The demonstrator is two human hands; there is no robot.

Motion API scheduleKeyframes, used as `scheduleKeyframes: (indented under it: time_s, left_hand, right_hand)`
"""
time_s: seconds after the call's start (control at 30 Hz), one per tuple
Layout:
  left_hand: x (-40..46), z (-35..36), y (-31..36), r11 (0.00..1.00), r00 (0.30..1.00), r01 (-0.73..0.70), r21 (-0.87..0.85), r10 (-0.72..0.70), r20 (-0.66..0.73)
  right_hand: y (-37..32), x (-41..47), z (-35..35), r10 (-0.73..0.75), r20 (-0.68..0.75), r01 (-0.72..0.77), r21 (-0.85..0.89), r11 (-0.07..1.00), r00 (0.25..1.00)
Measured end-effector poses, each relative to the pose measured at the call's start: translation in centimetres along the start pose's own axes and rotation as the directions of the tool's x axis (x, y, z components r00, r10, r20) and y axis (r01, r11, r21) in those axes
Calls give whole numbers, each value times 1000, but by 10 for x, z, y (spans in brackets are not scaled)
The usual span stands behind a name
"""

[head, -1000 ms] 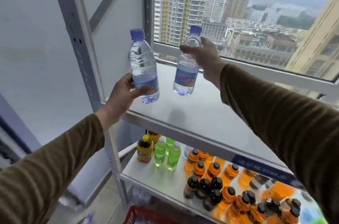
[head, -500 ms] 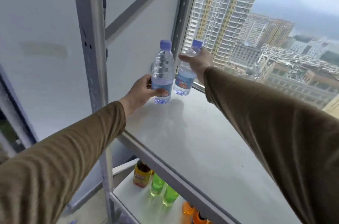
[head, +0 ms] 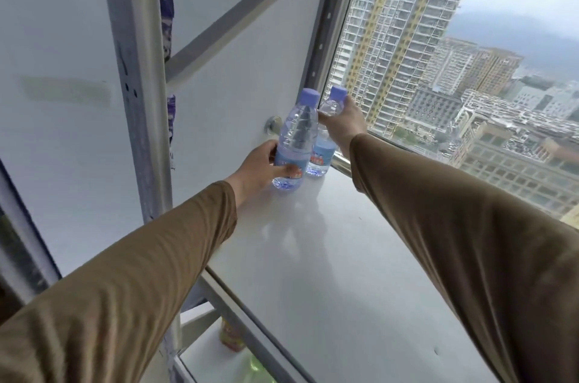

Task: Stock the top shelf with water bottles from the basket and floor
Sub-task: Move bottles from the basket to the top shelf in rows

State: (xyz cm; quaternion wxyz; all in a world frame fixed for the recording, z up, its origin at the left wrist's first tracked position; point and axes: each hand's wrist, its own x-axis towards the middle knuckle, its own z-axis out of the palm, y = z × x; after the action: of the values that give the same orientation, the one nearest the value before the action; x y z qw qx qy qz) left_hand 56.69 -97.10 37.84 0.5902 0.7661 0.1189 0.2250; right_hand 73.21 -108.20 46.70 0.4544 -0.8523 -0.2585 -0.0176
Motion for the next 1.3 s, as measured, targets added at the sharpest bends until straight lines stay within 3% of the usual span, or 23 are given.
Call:
scheduleKeyframes:
  time_s: [0.17,0.37,0.73,1.1,1.3]
  left_hand:
    - [12,5,-5,1000,1000,13,9,-13,-13]
    - [14,5,-2,999,999,16,41,-18,44]
    - [21,6,3,987,996,-34,154,21,85]
    - [9,-9,9,952,977,12,304,-76,199]
    - [-20,-24,22,872,995,-12,490,-40,96]
  right_hand:
    - [-3,-6,-13,-46,127,44,21,999,991]
    - [-7,-24,-36,27,347,-75,124,989,938]
    - [-9,-19,-26,45,271,-88,150,985,962]
    - [1,-32,-27,63,218,-99,155,983,974]
    - [16,-80,-47,71,123,-67,-33,997,990]
